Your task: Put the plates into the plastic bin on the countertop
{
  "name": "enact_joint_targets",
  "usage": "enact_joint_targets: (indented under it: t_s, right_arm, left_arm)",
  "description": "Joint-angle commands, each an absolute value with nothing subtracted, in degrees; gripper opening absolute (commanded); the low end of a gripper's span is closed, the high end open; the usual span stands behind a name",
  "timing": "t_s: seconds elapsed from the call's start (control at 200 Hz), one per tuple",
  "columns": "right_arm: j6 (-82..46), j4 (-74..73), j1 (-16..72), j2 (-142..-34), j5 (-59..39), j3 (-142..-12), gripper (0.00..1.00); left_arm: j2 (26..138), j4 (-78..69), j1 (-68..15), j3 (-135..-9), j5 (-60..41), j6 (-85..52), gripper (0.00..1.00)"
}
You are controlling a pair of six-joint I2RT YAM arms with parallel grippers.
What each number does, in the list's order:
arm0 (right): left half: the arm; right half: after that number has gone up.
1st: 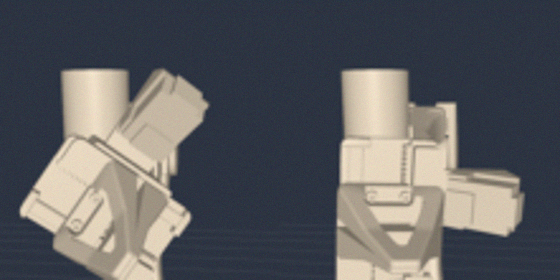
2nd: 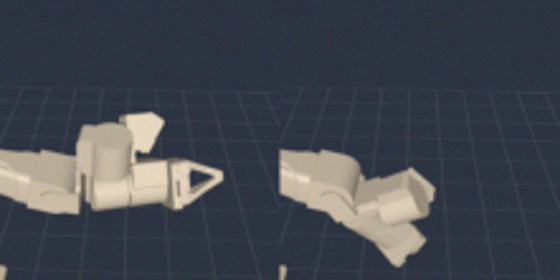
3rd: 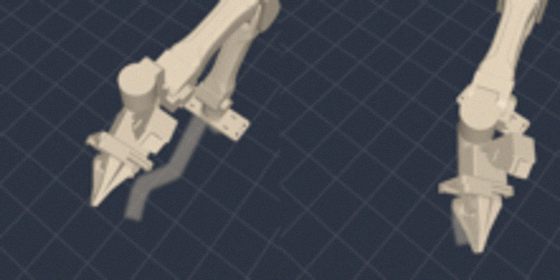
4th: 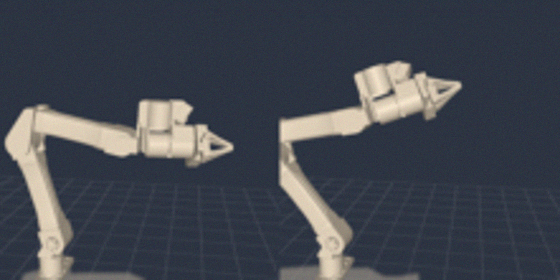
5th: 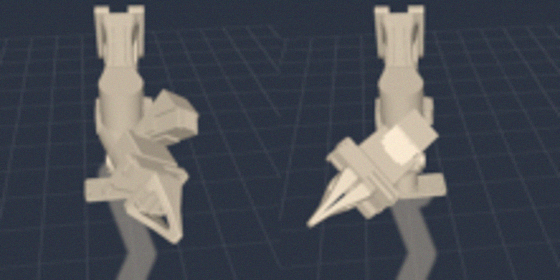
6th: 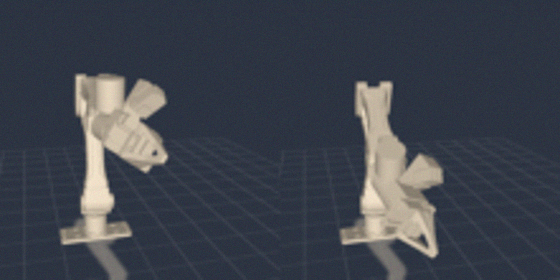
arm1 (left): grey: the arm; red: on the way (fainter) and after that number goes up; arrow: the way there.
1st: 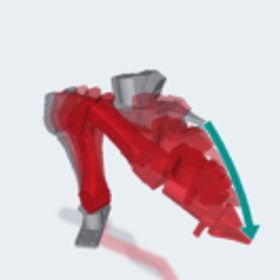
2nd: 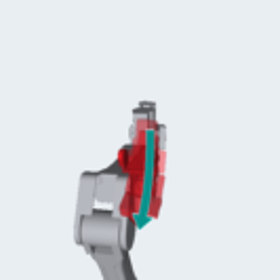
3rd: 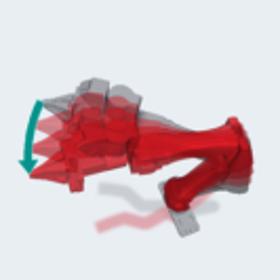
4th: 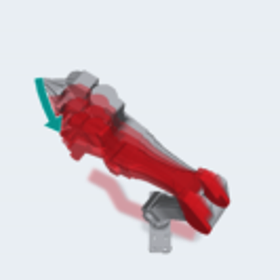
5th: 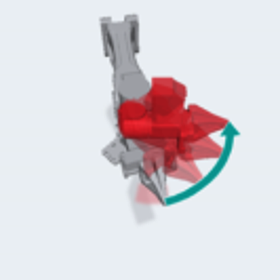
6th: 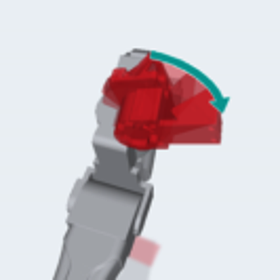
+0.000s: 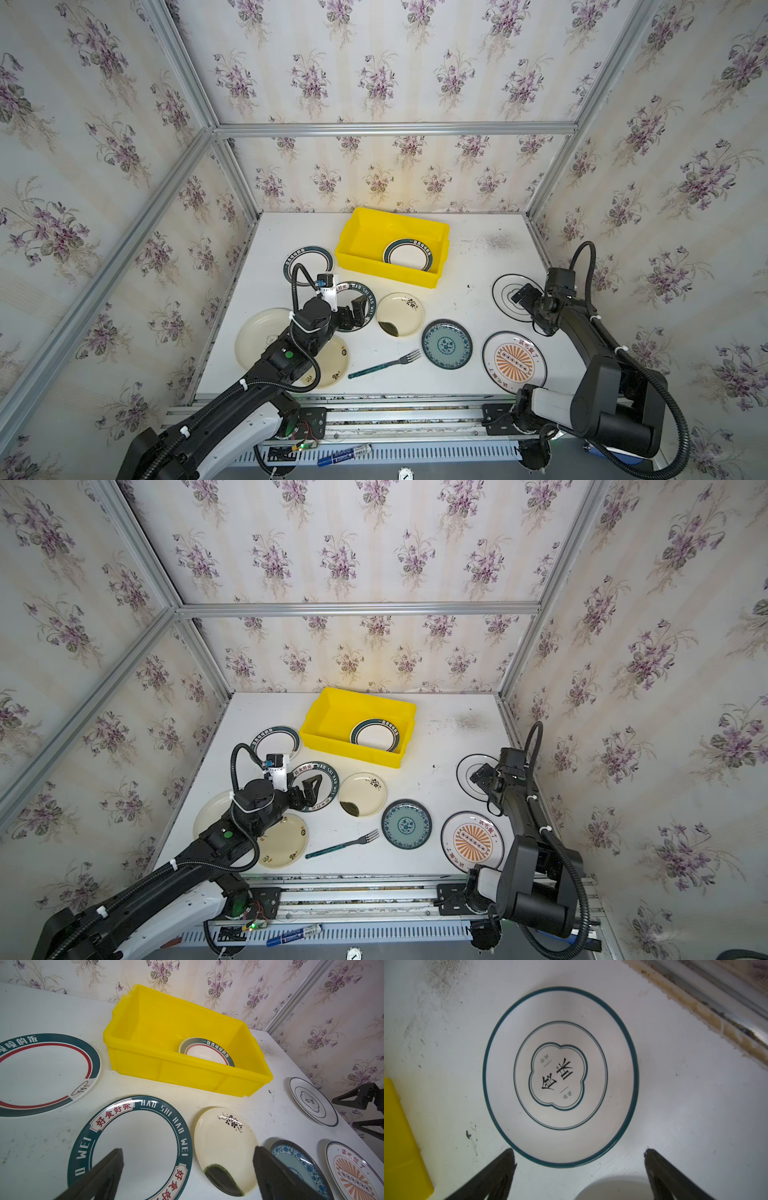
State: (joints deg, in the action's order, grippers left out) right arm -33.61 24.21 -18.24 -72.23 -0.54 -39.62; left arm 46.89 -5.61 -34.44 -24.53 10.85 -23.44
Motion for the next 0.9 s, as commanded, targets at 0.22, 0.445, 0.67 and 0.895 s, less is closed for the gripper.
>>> enact_joint_targets:
  t_s: [0.22,0.445,0.67,0.895]
  right_arm:
    - [-36.49,16.81,-18.27,-76.89,-8.29,-36.71,0.95]
    - [-37.18,13.88,-18.24,-78.99,-9.41,-35.44,0.95]
    - [-37.62,11.10,-18.23,-82.40,-10.63,-34.65,0.90]
    - [-37.75,9.08,-18.23,-85.31,-12.13,-34.72,0.86]
  left_arm:
    - [47.81,-12.05,-34.37,-24.08,0.74,-21.02,1.00]
    - [48.25,-13.22,-34.45,-23.84,-0.16,-20.53,1.00]
    - [48.60,-12.71,-34.45,-23.80,1.65,-20.85,1.00]
    - [48.95,-12.47,-34.45,-23.75,2.61,-20.67,1.00]
